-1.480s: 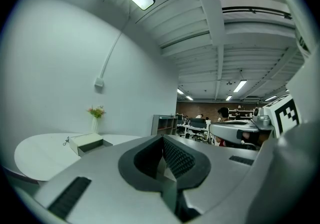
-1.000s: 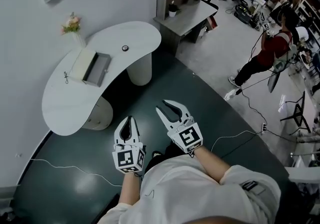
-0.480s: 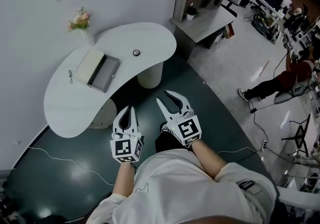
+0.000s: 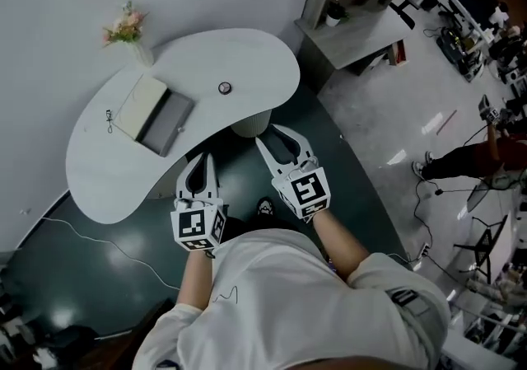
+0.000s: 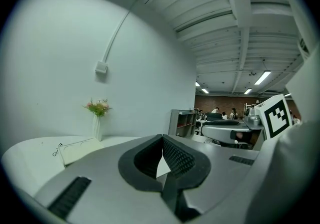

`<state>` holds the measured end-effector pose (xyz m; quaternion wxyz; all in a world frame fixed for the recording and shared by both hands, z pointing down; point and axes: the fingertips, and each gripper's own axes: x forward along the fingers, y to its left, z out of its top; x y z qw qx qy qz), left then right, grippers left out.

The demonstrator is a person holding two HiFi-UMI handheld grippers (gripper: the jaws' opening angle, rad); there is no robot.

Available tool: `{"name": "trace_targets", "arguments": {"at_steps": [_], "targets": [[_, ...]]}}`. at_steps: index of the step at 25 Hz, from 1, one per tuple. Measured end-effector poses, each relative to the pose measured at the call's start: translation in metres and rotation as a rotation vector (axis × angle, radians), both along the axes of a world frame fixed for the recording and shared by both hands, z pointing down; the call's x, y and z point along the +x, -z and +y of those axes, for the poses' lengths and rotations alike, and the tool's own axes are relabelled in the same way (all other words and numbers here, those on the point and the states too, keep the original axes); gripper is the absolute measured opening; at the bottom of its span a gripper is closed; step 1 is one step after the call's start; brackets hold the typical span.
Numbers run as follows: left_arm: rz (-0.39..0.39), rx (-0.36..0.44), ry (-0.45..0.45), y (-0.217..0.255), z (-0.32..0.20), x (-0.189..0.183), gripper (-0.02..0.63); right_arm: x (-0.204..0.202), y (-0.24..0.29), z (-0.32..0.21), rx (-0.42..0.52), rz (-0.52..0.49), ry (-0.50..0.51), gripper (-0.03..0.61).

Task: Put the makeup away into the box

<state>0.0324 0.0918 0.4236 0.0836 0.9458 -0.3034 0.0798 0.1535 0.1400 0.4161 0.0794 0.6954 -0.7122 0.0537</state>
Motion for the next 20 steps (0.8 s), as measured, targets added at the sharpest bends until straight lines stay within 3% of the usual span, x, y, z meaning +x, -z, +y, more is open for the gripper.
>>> {"name": "trace_targets", "arguments": {"at_steps": [9, 15, 20], "targets": [[-0.044, -0.045, 0.021, -0.027, -0.074, 0.031, 0.018, 0.032, -0.034, -0.076, -0.068, -0.019, 0.041, 0.123], [-0.048, -0.047, -0.045, -0.042, -0.147, 0.062, 0.018, 0.049, -0.037, -0.147, -0.086, 0.008, 0.031, 0.123], [-0.045, -0.089, -0.063, -0.046, -0.206, 0.067, 0.018, 0.045, -0.046, -0.196, -0.173, 0.002, 0.089, 0.133]]}}
